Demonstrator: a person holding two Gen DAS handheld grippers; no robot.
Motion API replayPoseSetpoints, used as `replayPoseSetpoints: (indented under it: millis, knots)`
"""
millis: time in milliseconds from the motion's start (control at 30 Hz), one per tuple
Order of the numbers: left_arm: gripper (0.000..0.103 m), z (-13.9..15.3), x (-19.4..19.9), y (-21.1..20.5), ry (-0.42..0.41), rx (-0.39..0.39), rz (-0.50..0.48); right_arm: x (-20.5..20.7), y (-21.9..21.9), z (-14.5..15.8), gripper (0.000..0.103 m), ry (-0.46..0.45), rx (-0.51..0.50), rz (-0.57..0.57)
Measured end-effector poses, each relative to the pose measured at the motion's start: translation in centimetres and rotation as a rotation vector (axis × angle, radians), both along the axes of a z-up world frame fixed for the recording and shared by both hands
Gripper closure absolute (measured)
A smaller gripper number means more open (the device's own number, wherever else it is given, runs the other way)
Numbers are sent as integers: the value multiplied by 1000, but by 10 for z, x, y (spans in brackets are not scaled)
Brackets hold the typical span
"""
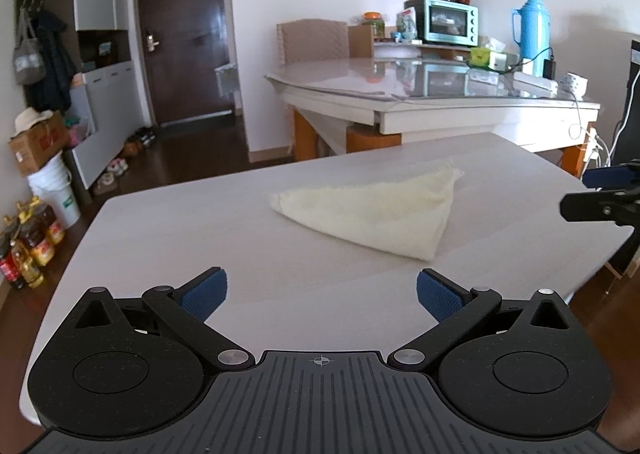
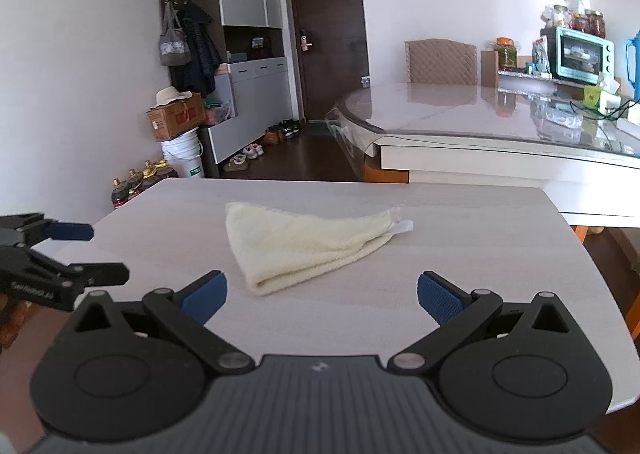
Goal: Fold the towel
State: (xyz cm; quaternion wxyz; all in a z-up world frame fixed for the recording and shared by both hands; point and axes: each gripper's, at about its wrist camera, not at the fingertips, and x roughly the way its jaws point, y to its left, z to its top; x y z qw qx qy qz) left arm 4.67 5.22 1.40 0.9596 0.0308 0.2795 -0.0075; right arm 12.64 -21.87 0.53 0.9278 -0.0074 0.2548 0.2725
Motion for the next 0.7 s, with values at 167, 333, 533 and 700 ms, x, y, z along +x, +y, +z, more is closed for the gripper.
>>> replayPoseSetpoints:
  millis: [167,333,533,700]
  knots:
    - [0,-6,25,4,8,-7,-18,44,14,-9,13,50,21,-9]
    - [0,-13,49,10,20,-2,-24,90,26,-23,21,75,24,-35]
    - [0,-19,68,18,37,-15,-19,140,36,-46,30,150,12,-82]
    - [0,-31,79,26,67,-24,-6,151,43,-55,63,149,-6,-91]
